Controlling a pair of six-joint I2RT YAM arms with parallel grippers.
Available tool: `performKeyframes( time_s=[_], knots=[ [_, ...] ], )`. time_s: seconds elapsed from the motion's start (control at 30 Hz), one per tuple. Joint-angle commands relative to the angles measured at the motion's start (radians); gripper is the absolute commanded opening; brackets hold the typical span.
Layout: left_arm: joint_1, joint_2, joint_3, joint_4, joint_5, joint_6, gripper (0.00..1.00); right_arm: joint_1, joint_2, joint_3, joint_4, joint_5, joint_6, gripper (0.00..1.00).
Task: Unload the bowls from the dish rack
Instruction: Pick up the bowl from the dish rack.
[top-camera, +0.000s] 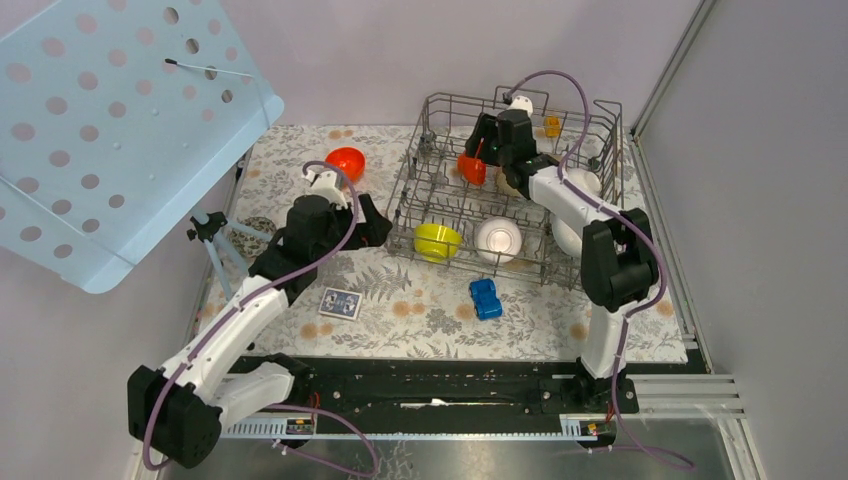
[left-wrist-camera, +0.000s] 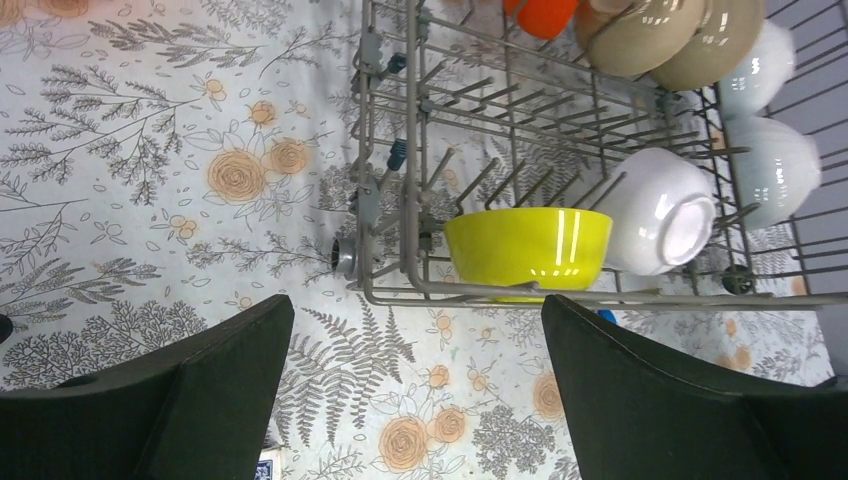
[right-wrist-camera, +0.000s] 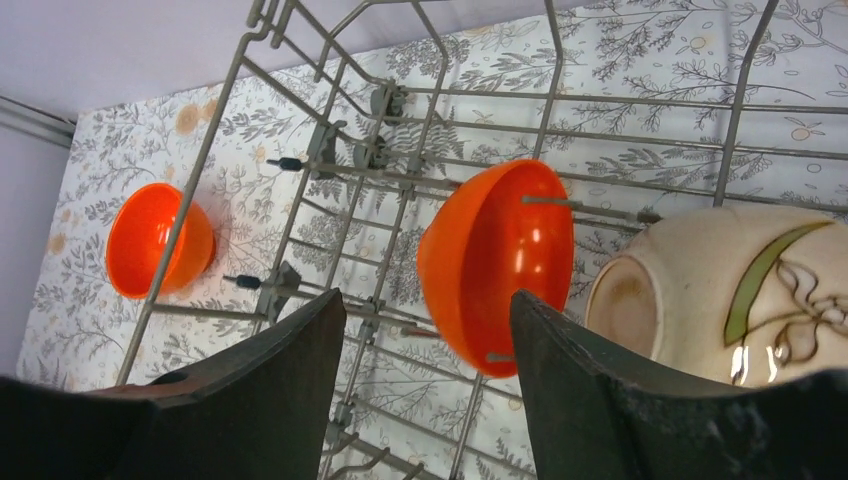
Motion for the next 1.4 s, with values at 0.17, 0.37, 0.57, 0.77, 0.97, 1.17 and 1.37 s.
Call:
performKeyframes(
  time_s=[0.17, 0.37, 0.57, 0.77, 0.97, 1.17, 1.37],
  knots=[
    [0.000, -0.058, -0.018, 0.100, 0.055, 0.005, 0.99, -0.053, 0.105, 0.121, 0.055, -0.168, 0.036, 0.63],
    [0.000, -0.036, -0.011, 0.097, 0.072, 0.005, 0.99, -0.059, 0.165, 0.159, 0.023, -0.192, 0.057, 0.61],
    [0.000, -0.018, -0.007, 0.088, 0.104, 0.004, 0.99, -0.072, 0.207, 0.179, 0.029, -0.244, 0.106, 0.48],
    [0.000, -0.002, 0.008, 0.073, 0.139, -0.001, 0.99, -0.092, 0.233, 0.187, 0.043, -0.332, 0.161, 0.39],
    [0.000, -0.009, 0.002, 0.074, 0.133, -0.003, 0.99, -0.109, 0.234, 0.169, 0.076, -0.399, 0.206, 0.22],
    [0.000, -0.005, 0.005, 0.065, 0.122, 0.002, 0.99, -0.129, 0.215, 0.128, 0.143, -0.475, 0.243, 0.00],
    [0.000, -0.012, 0.006, 0.059, 0.102, 0.006, 0.99, -0.149, 0.184, 0.079, 0.221, -0.532, 0.296, 0.00]
  ],
)
